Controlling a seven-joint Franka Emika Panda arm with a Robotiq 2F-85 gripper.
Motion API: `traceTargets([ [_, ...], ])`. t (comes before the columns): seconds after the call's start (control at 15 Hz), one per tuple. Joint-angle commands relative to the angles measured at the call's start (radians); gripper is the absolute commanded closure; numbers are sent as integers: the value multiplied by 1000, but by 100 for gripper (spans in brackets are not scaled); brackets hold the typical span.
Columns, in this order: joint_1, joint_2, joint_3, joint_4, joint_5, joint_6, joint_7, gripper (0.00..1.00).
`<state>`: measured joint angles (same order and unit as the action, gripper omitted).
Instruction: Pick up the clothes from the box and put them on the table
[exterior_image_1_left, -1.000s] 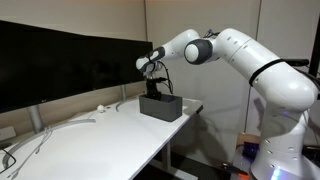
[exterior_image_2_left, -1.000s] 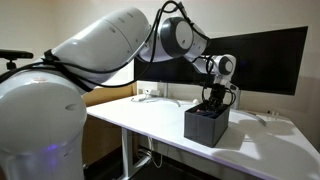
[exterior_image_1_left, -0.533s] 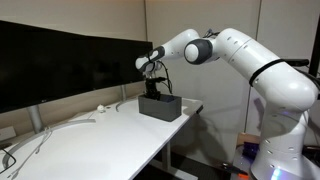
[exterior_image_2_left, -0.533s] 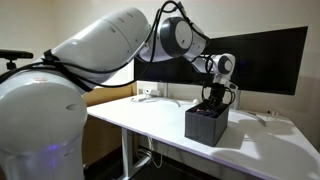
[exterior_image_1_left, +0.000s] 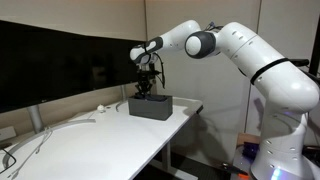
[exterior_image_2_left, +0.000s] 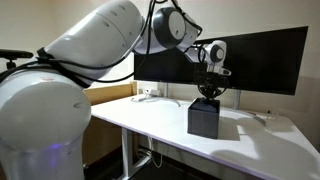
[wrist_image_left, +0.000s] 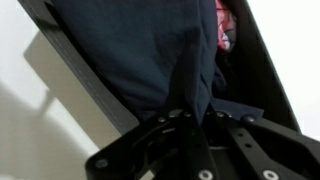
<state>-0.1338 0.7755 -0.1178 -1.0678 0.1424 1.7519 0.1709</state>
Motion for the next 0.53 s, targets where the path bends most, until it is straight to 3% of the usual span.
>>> traceTargets([
  [0.0, 31, -103, -6, -100, -12, 62, 5, 89],
  [0.47, 73, -214, -24, -148, -36, 81, 5, 88],
])
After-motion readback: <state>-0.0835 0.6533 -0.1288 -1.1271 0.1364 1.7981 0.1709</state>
